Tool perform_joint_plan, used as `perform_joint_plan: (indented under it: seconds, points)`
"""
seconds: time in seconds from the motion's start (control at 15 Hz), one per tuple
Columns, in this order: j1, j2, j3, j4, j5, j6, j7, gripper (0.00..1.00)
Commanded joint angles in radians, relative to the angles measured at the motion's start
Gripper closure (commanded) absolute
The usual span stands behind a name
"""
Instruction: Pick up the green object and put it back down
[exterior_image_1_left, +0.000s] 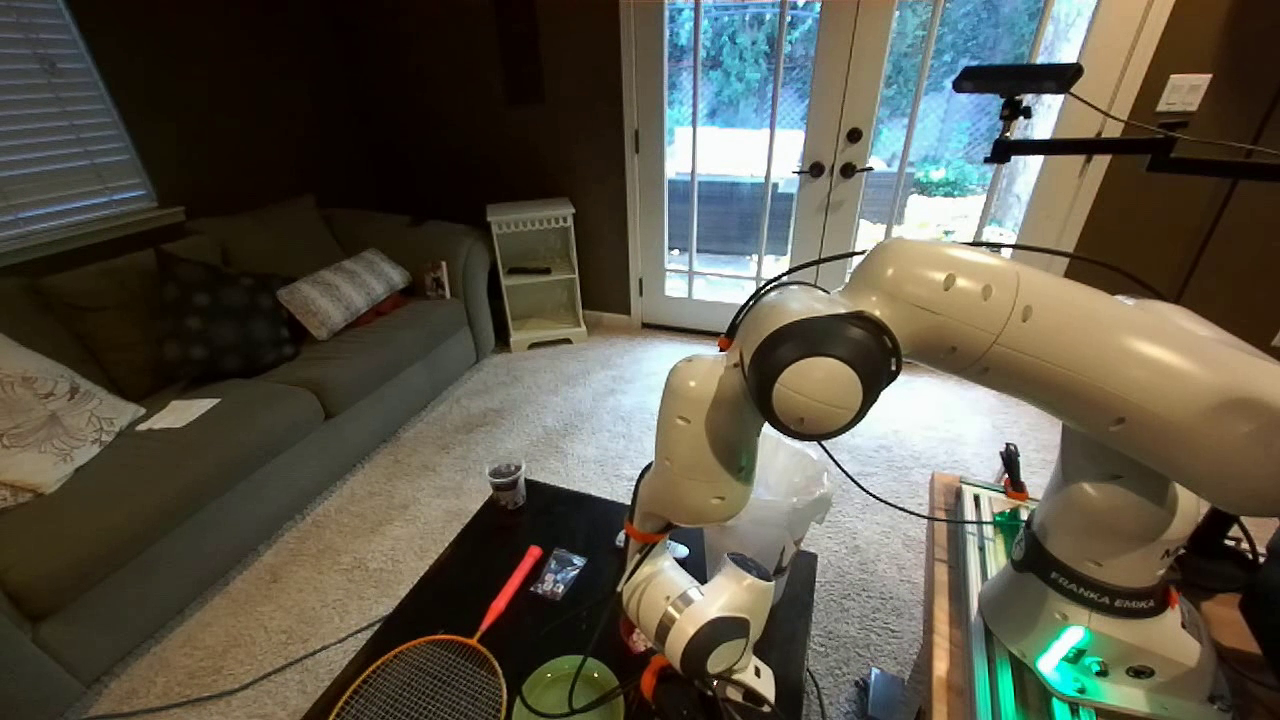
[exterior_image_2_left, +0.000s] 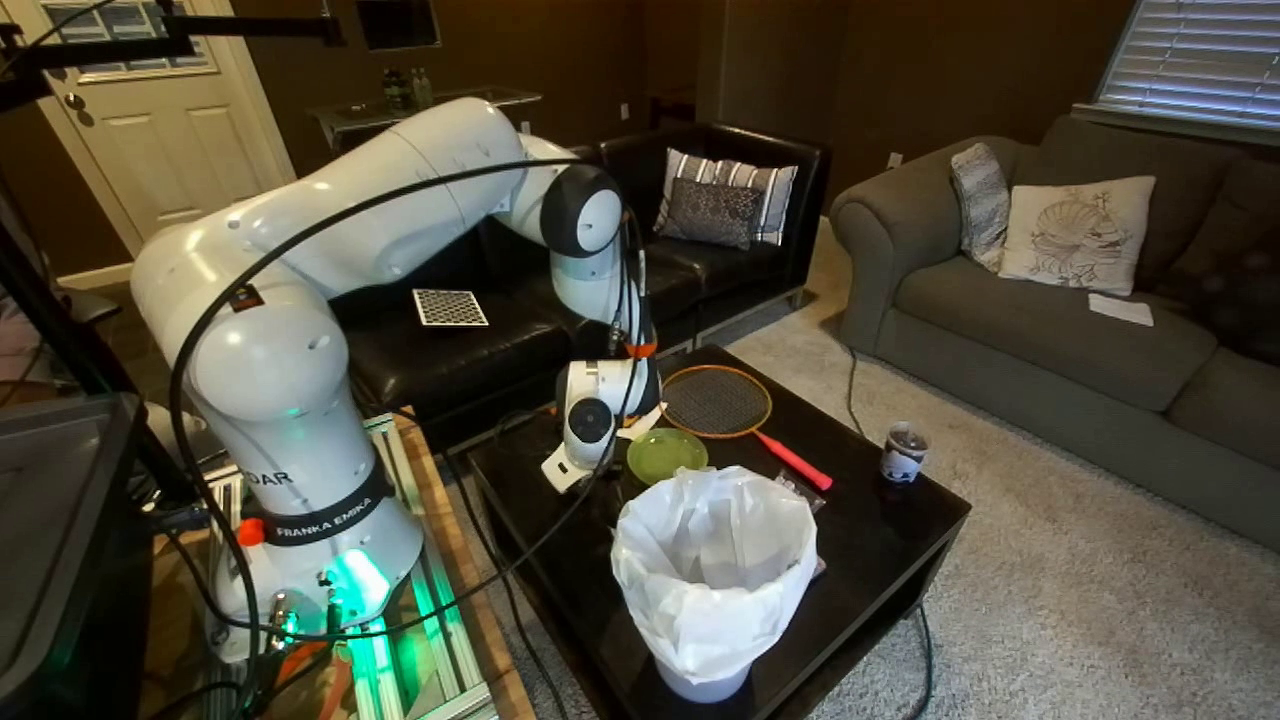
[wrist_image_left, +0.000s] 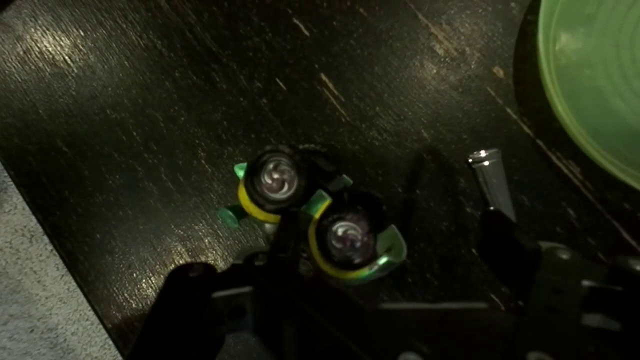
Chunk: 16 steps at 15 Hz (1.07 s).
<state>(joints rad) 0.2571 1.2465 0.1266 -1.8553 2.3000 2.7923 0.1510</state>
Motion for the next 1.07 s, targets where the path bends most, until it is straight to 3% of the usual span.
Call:
perform_joint_plan:
  seconds: [0.0,0.53,0.8,0.87,1.0]
  points:
    - [0.019,-0.013,-0.015,-0.010,0.010,-0.010,-0.007,0.40]
    - [0.015,-0.002,-0.003,0.003,-0.068,0.009,0.018,0.98]
    - [0.012,-0.001,0.000,0.005,-0.104,0.001,0.021,1.00]
    - [0.013,-0.002,-0.001,0.006,-0.111,-0.004,0.017,0.74]
    - [0.017,-0.006,-0.004,0.006,-0.126,0.000,0.012,0.67]
